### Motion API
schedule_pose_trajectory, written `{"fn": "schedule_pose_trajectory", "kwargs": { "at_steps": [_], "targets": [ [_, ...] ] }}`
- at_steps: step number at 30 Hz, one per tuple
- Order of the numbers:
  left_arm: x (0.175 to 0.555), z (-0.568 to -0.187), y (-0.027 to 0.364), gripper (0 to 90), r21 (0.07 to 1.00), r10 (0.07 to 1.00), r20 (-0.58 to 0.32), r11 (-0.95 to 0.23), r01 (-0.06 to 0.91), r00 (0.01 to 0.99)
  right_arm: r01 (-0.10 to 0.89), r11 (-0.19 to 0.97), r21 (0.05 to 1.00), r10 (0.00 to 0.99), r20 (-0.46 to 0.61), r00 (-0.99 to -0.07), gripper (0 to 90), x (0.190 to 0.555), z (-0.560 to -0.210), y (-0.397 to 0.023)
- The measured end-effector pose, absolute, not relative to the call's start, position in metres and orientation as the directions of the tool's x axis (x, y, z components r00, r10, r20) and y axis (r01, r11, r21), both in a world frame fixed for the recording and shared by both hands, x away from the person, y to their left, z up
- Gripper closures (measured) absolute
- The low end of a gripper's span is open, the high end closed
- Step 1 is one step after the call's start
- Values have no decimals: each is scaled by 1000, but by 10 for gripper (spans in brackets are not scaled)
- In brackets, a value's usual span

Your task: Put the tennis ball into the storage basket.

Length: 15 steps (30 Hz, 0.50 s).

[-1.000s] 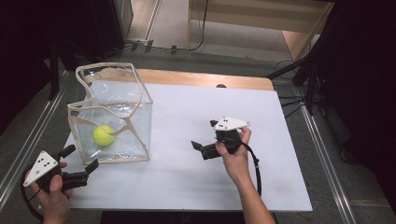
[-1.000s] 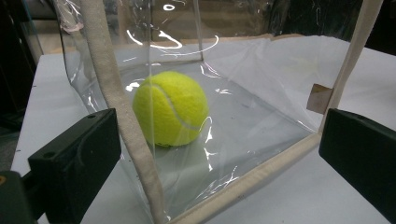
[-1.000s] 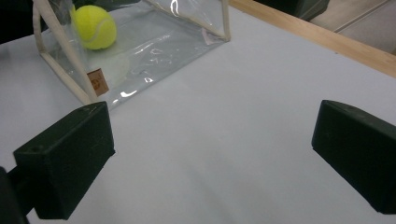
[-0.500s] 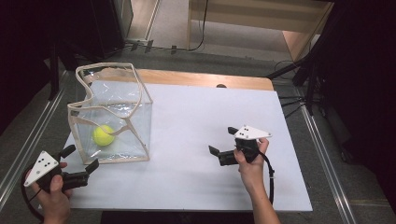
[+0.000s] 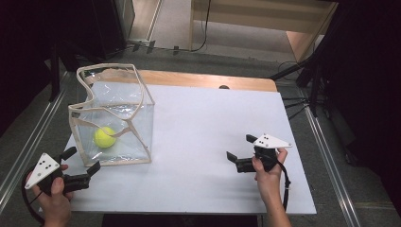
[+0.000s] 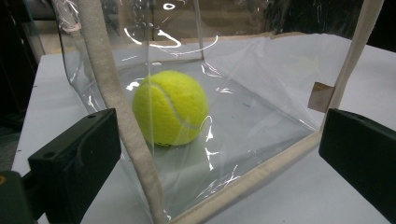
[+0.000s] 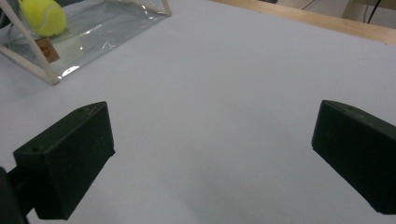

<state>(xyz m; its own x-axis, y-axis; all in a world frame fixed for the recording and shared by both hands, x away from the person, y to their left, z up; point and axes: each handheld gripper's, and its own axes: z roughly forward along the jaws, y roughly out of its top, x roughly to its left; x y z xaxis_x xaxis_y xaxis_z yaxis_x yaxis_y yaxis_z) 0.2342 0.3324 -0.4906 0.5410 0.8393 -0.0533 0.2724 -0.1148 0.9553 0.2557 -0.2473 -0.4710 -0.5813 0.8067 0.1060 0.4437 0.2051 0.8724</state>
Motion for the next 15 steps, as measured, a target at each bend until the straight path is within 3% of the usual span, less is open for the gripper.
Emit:
{"fn": "schedule_pose_trajectory", "kwargs": {
  "at_steps": [15],
  "targets": [
    [234,-491,332,0,955,839,-50,-119,272,542,479,168,862,845,124,-520,0,241,-481,-280]
  ]
}}
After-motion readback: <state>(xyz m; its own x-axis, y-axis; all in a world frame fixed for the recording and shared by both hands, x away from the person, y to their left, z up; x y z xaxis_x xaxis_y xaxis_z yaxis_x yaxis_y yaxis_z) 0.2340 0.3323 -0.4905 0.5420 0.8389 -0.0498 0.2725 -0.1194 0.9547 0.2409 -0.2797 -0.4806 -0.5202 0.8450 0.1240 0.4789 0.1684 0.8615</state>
